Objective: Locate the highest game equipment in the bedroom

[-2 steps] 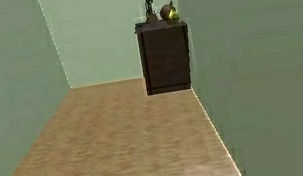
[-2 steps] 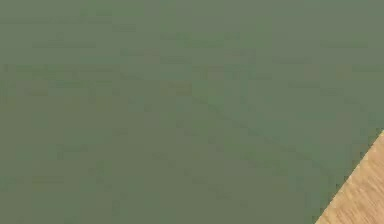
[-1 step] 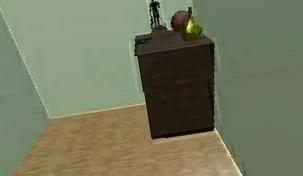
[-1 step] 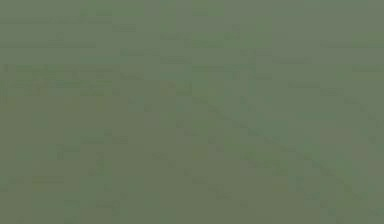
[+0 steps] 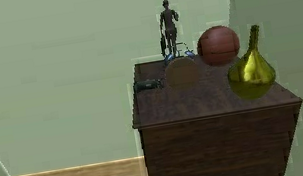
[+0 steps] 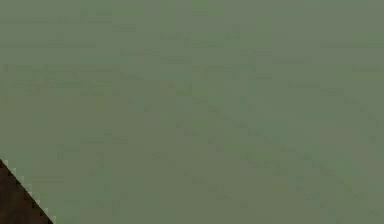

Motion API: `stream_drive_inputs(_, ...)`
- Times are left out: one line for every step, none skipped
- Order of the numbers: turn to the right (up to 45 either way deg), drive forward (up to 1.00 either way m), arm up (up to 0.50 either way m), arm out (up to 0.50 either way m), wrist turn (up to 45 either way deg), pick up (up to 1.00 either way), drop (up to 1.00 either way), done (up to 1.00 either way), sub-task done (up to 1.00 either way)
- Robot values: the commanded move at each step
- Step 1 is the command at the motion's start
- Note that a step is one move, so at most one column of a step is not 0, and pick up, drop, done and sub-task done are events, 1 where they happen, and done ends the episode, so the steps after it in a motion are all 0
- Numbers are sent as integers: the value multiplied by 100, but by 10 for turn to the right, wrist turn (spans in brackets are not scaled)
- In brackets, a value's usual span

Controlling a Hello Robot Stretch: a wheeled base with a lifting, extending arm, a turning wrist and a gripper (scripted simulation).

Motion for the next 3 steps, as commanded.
stream_drive_inputs(30,0,0,0,0,0,0,0,0)
stream_drive_inputs(0,15,0,0,0,0,0,0,0)
stream_drive_inputs(0,0,0,0,0,0,0,100,0)
